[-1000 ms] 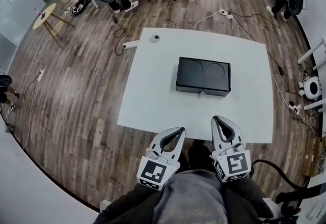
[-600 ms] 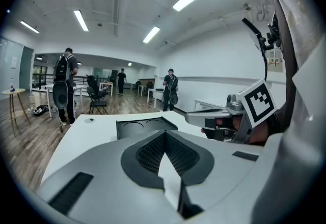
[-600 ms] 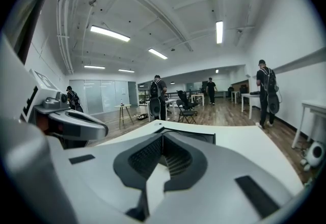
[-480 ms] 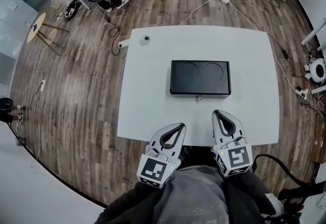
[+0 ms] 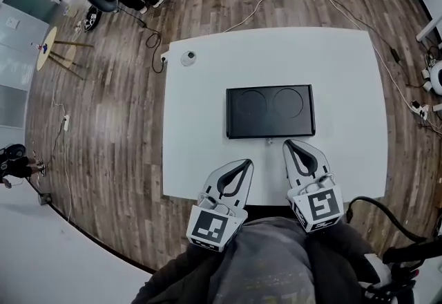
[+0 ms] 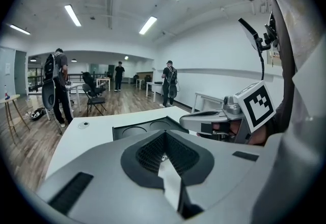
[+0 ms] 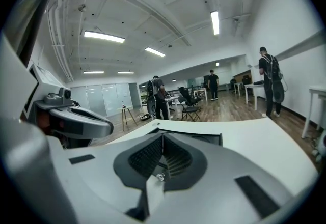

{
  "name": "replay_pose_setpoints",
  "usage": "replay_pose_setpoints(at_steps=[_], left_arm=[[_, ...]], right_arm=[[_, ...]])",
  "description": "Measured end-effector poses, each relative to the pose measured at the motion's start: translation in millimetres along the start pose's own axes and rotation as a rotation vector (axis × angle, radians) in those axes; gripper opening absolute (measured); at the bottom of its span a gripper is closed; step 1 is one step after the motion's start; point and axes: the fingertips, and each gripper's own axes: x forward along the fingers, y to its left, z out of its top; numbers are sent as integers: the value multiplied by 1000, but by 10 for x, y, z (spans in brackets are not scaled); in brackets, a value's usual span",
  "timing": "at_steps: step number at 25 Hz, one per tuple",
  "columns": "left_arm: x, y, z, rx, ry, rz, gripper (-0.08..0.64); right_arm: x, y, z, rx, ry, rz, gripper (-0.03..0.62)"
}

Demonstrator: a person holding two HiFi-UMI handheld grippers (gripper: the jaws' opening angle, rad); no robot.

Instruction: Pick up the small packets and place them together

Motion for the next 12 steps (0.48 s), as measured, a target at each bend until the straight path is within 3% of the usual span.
replay_pose_setpoints(at_steps=[6, 12], left_arm=[[20, 165, -18, -13, -1, -23, 3], [-20, 320, -70, -1, -4, -102, 3]], right_arm=[[154, -13, -43, 5, 17, -35, 5], [247, -7, -166, 36, 28, -146, 5]])
